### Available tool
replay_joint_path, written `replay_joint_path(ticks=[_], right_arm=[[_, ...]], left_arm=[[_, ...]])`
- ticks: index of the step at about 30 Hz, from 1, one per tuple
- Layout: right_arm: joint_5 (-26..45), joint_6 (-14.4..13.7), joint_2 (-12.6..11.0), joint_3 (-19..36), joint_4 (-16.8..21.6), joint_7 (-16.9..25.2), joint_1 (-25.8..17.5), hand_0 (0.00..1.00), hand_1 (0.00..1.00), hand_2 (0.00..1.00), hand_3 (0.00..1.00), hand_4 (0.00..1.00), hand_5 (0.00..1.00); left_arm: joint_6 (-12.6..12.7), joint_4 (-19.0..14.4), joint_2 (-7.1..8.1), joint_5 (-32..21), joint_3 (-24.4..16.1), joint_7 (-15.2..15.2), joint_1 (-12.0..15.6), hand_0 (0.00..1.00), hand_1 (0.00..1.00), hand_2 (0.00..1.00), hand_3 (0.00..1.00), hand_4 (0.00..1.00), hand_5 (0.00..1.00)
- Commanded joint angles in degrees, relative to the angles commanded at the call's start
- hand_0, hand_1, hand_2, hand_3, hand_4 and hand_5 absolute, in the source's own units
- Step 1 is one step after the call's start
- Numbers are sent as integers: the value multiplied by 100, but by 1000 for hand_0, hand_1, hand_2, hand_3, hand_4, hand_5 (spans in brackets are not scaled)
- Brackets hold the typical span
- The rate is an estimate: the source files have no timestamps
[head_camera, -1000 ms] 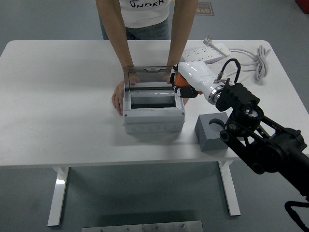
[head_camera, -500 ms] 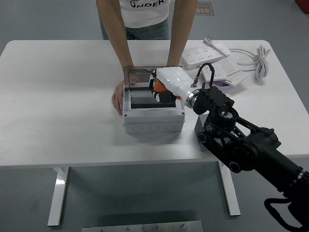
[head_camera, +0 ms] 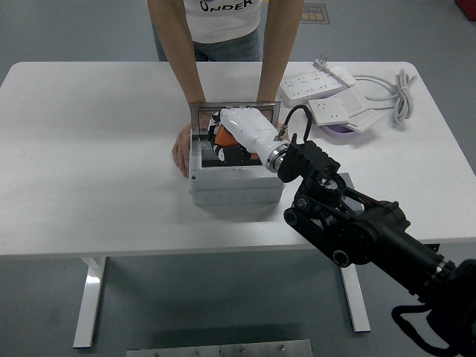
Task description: Fetch the battery,place it into the box,close the lid of the box
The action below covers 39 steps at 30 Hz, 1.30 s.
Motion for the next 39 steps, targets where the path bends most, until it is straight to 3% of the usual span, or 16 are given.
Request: replay_joint_path(ticks=[19,39], right_arm=[[150,-399,70,-245,-396,373,68,138,219,301,357,134,2],[299,-510,70,-192,-712,448,3,144,219,299,357,134,2]], left_arm=[[-23,0,2,34,-4,-5,-29,615,701,609,588,605,2],[-47,2,4,96,-26,0,-77,615,702,610,588,605,2]])
